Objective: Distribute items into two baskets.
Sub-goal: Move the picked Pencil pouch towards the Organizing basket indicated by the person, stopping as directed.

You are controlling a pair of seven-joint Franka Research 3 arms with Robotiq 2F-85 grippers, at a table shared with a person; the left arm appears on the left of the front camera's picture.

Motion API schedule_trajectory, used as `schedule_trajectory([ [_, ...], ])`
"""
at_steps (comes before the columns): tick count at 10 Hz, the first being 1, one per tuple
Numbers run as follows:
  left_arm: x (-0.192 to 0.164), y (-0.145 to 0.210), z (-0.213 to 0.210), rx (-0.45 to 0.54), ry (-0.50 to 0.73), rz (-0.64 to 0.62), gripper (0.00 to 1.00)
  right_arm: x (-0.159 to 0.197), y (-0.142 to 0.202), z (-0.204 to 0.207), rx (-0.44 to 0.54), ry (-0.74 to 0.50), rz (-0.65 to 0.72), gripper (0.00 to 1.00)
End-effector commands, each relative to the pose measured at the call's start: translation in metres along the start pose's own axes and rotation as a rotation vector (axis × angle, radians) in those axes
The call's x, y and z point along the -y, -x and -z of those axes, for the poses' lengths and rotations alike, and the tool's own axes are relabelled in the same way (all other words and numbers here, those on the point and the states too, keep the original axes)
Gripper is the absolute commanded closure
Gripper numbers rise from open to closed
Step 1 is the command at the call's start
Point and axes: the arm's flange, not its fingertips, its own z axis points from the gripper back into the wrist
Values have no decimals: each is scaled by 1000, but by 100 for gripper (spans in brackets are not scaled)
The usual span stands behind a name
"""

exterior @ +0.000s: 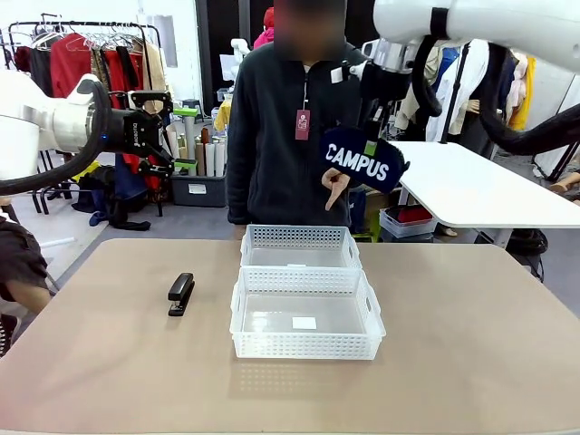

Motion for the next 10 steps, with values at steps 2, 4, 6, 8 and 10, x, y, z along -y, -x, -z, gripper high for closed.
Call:
schedule_trajectory([
  [2,2,0,-1,6,-1,3,0,0,-41,12,19,25,-128,100],
  [4,2,0,-1,6,-1,3,0,-12,-56,21,-11,51,-197,100],
  [6,2,0,-1,6,-1,3,0,-22,-69,29,-29,93,-261,100],
  [8,2,0,-1,6,-1,3,0,-32,-80,38,-32,90,-290,100],
  [10,2,0,-1,6,-1,3,0,-36,-85,41,-42,74,-292,100],
])
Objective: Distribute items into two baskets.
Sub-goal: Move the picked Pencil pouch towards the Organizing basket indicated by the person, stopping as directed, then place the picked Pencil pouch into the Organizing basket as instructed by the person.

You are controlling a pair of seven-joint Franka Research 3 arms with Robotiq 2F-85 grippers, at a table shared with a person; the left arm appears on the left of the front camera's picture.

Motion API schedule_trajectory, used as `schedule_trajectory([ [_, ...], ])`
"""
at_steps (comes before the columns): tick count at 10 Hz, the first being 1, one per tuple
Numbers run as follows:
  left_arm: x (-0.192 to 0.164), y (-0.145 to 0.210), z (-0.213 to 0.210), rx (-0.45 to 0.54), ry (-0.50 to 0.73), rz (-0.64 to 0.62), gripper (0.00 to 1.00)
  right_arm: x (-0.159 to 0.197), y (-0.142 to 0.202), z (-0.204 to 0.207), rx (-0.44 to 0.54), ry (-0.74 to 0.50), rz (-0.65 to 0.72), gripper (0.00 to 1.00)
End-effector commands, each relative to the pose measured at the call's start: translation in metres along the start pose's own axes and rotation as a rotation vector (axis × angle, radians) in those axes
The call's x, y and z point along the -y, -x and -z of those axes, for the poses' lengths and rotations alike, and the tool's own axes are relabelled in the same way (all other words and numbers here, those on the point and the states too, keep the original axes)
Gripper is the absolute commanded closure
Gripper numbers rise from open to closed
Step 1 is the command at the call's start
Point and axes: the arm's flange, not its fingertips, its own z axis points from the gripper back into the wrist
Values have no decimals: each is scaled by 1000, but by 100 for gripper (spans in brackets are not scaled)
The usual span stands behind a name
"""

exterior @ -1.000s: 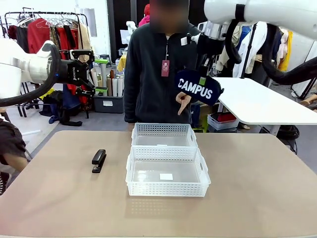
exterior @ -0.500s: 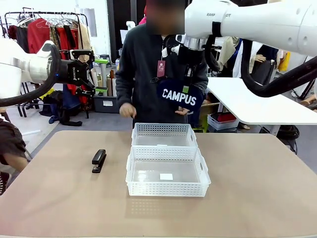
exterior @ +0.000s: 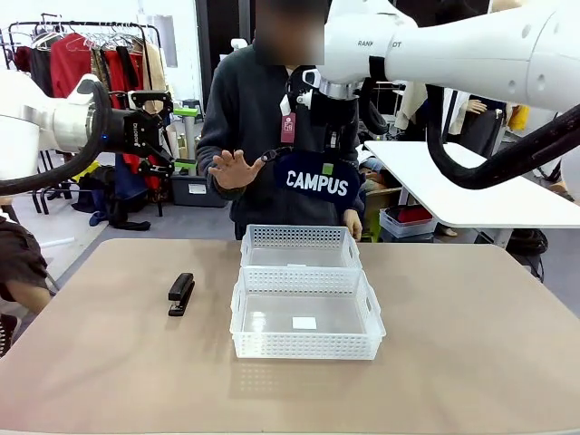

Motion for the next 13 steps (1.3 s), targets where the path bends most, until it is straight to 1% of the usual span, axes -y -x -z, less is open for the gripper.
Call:
schedule_trajectory([
  [1,2,0,-1,6,-1,4,0,12,-5,-11,-5,-9,-4,100],
  [2,2,0,-1,6,-1,4,0,0,0,0,0,0,0,100],
  [13,2,0,-1,6,-1,4,0,0,0,0,0,0,0,100],
])
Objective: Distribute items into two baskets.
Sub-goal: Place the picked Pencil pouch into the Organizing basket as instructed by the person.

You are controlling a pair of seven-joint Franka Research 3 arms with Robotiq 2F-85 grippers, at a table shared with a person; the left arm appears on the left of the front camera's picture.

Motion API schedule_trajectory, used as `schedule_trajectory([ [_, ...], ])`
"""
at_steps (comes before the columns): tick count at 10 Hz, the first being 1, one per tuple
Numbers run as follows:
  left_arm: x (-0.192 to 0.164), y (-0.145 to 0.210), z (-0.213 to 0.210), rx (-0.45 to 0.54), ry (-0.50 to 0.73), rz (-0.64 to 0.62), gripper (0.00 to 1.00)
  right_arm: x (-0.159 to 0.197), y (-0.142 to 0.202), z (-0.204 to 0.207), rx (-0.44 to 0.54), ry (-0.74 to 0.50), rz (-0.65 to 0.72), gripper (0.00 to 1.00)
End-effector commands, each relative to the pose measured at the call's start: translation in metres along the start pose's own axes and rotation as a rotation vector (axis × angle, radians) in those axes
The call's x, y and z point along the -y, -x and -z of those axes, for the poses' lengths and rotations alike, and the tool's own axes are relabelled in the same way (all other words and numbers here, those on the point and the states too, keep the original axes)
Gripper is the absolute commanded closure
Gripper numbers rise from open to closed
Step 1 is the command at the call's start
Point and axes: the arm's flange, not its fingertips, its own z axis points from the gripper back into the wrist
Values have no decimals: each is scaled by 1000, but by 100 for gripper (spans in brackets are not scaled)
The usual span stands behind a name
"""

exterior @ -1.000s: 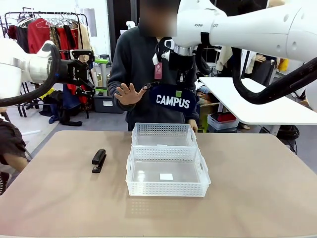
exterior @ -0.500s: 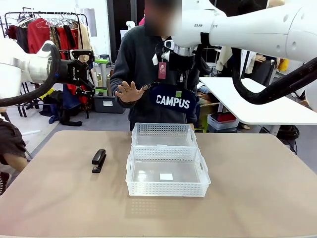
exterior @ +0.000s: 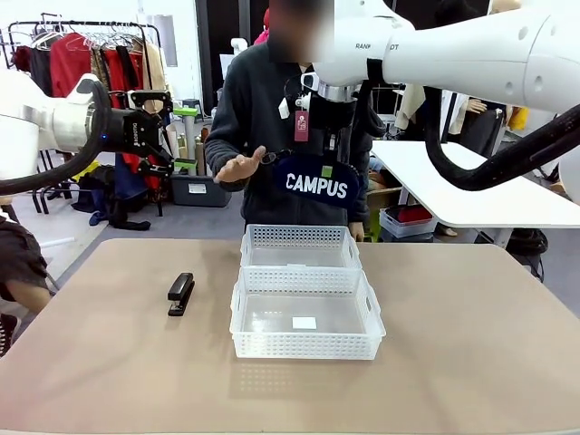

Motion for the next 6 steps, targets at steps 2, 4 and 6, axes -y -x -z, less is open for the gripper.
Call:
schedule_trajectory([
  [2,2,0,-1,6,0,4,0,0,0,-4,6,8,0,100],
  [4,2,0,-1,6,0,4,0,0,0,-4,6,8,0,100],
  [6,2,0,-1,6,0,4,0,0,0,-4,6,8,0,100],
])
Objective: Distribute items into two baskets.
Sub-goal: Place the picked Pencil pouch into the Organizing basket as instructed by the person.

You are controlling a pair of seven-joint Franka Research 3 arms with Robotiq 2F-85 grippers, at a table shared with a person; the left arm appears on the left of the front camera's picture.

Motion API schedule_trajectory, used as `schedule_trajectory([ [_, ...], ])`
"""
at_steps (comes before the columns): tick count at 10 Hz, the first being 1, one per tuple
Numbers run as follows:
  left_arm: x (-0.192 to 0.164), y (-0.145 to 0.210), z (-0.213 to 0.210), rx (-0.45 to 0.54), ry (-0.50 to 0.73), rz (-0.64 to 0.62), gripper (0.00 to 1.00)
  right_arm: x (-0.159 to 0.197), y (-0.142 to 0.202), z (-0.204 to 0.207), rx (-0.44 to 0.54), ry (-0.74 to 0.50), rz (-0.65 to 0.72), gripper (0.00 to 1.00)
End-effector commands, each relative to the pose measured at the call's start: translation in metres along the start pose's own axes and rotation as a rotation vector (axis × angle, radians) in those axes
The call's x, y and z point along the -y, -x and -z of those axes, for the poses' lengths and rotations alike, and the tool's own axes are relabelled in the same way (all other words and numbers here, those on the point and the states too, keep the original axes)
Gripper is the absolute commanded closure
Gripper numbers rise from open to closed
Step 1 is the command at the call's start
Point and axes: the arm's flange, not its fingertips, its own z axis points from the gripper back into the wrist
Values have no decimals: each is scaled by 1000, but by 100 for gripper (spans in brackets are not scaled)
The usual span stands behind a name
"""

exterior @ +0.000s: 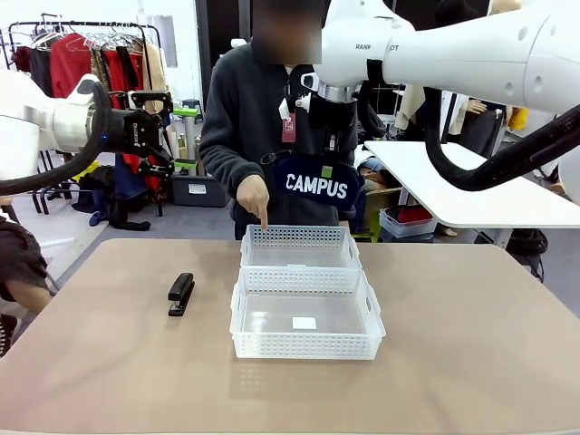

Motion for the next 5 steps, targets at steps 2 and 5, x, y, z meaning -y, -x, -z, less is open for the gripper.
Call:
schedule_trajectory([
  [2,2,0,-1,6,0,4,0,0,0,-4,6,8,0,100],
  [5,2,0,-1,6,0,4,0,0,0,-4,6,8,0,100],
])
